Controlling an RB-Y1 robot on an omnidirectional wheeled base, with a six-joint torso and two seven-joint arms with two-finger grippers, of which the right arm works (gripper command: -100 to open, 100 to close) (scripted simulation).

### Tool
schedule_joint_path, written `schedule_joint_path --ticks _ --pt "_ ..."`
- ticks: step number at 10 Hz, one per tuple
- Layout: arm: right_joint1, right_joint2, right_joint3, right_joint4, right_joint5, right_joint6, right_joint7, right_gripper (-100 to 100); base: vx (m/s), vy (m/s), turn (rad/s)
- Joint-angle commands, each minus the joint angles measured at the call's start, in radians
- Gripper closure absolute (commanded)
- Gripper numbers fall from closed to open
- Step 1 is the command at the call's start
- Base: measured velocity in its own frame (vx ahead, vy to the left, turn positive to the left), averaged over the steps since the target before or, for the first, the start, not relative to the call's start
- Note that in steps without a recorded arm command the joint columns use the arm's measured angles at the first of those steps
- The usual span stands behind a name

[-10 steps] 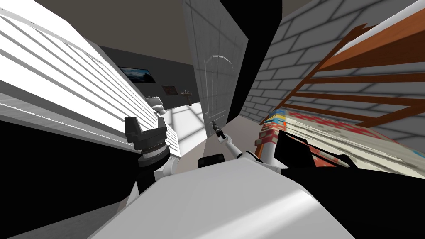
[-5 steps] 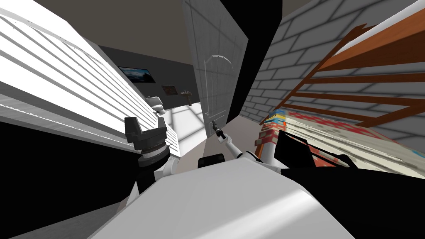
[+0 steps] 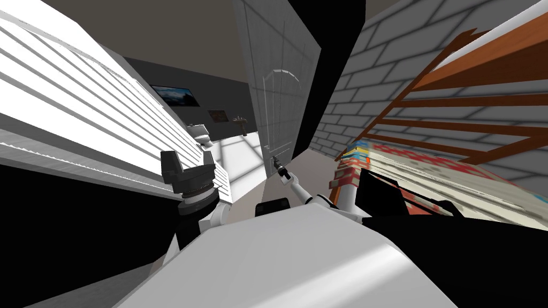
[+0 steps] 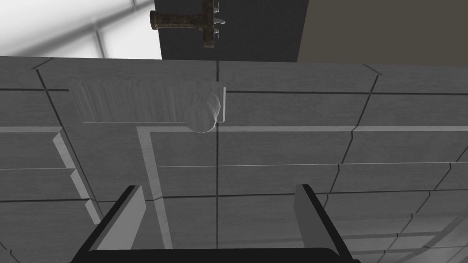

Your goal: Push the door open

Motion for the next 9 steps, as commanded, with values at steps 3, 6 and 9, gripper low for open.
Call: schedule_joint_path --ticks 3,6,9 --pt "0.000 0.000 0.000 0.000 0.000 0.000 0.000 -100 0.011 0.001 0.009" --pt "0.000 0.000 0.000 0.000 0.000 0.000 0.000 -100 0.007 -0.001 -0.009" --pt "-0.004 -0.001 0.015 0.009 0.000 0.007 -0.010 -100 0.029 -0.003 -0.031"
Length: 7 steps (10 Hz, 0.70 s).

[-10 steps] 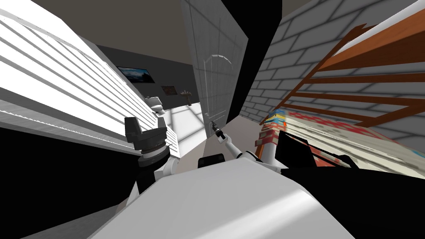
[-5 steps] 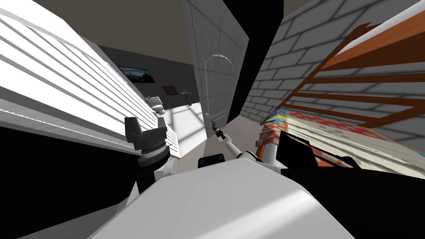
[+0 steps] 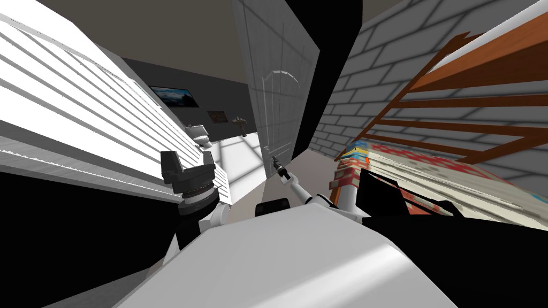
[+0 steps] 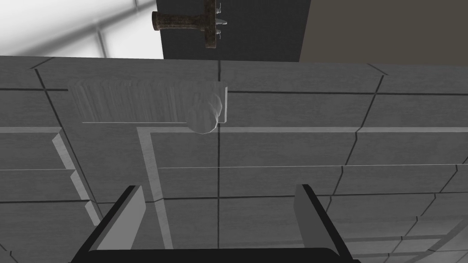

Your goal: Push the door open

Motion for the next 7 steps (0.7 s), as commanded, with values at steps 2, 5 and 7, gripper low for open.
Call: schedule_joint_path --ticks 2,5,7 --pt "0.001 0.000 0.002 -0.001 0.000 0.001 -0.001 -100 0.014 0.004 0.038" --pt "0.001 0.000 0.002 -0.001 0.000 0.001 -0.001 -100 0.001 0.000 -0.003" --pt "0.001 0.000 0.002 -0.001 0.000 0.001 -0.001 -100 0.001 0.000 -0.002"
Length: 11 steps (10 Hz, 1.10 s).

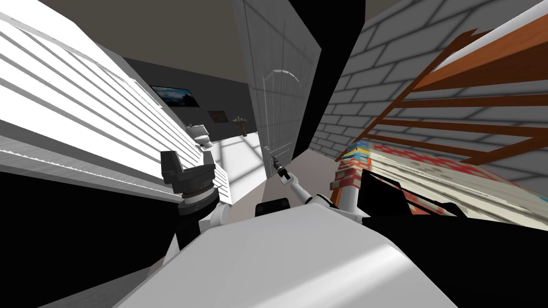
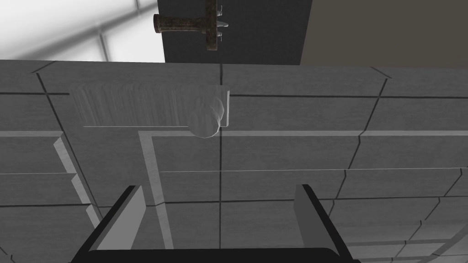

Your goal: Push the door open

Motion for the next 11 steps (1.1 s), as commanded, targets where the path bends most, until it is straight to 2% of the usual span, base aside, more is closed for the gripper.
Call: schedule_joint_path --ticks 1,2,11 --pt "0.000 0.000 0.000 0.000 0.000 0.000 0.000 -100 0.003 -0.001 -0.010" --pt "-0.003 -0.001 0.013 0.006 0.000 0.005 -0.008 -100 0.032 -0.005 -0.047" --pt "-0.004 -0.002 0.017 0.008 0.000 0.006 -0.011 -100 0.010 0.000 0.003"
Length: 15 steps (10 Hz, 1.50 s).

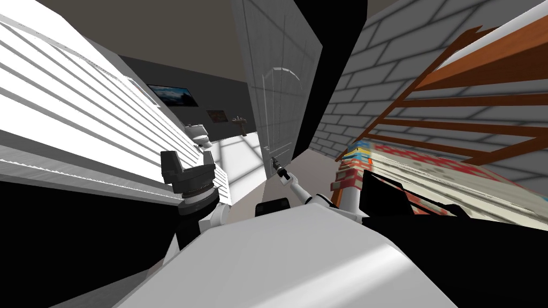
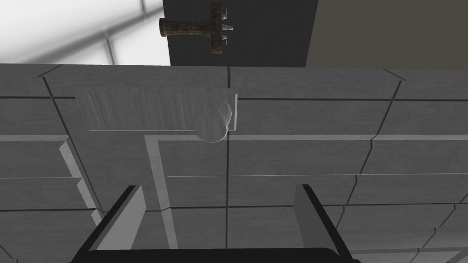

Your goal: Push the door open

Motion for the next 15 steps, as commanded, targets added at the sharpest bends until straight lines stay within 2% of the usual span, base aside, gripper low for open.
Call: schedule_joint_path --ticks 1,6,7,15 --pt "0.000 0.000 0.000 0.000 0.000 0.000 0.000 -100 0.004 -0.002 -0.012" --pt "0.000 0.000 0.000 0.000 0.000 0.000 0.000 -100 0.000 0.000 -0.001" --pt "-0.003 -0.002 0.015 0.005 0.000 0.004 -0.010 -100 0.008 -0.003 -0.025" --pt "-0.003 -0.002 0.015 0.005 0.000 0.004 -0.010 -100 0.008 -0.001 -0.005"
